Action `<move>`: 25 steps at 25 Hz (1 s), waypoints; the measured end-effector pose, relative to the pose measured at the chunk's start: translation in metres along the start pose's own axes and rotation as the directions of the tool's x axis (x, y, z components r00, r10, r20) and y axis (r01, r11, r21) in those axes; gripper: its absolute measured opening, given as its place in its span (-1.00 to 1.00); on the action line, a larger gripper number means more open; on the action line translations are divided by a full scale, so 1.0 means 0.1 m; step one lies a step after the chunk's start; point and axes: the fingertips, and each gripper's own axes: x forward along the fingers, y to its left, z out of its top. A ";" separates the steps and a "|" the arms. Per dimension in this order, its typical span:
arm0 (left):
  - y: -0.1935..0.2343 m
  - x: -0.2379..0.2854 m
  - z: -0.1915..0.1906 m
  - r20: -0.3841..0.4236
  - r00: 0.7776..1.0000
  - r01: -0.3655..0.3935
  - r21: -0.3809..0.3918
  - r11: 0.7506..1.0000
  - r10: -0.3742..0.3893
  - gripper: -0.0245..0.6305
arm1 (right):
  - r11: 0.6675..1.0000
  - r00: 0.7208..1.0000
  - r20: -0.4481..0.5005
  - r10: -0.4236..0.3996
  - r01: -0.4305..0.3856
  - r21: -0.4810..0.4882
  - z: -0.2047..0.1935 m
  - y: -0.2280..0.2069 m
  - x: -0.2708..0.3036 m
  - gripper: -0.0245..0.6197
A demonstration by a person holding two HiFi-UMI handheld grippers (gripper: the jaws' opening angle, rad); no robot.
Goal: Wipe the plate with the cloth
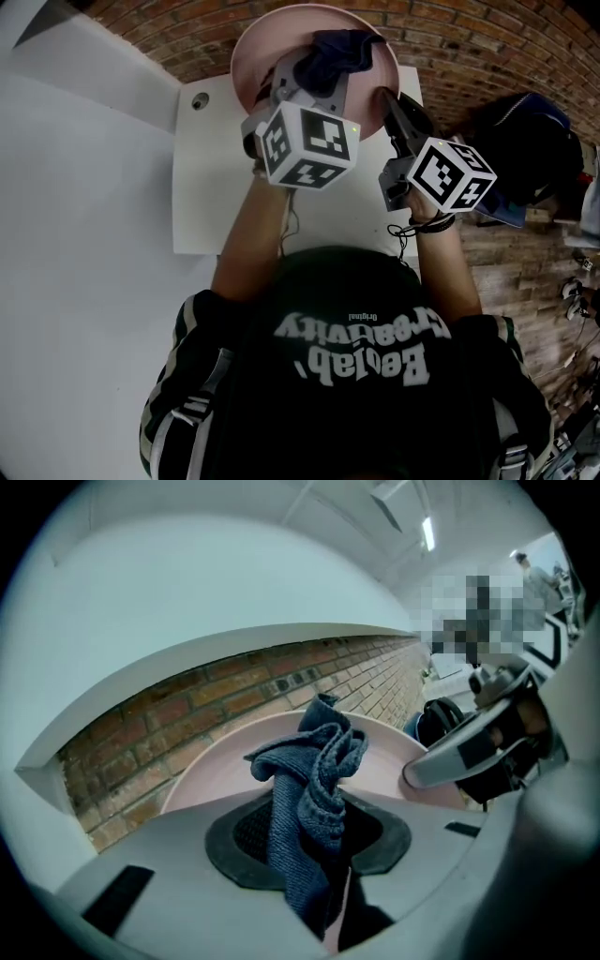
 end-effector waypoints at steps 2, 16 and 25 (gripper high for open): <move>0.10 -0.01 -0.03 -0.009 1.000 -0.023 -0.005 1.000 0.023 -0.56 | 1.000 1.000 0.000 0.002 -0.002 0.004 -0.01 0.00 -0.01 -0.89; 0.45 -0.13 -0.36 -0.109 0.987 -0.118 -0.008 0.993 0.116 -0.55 | 0.999 0.999 0.046 0.012 -0.015 0.046 0.20 -0.12 -0.06 -0.87; 0.17 -0.34 -0.68 -0.171 0.982 -0.074 0.016 0.997 0.075 -0.55 | 0.998 0.995 0.095 0.012 -0.017 0.057 0.33 -0.14 -0.10 -0.88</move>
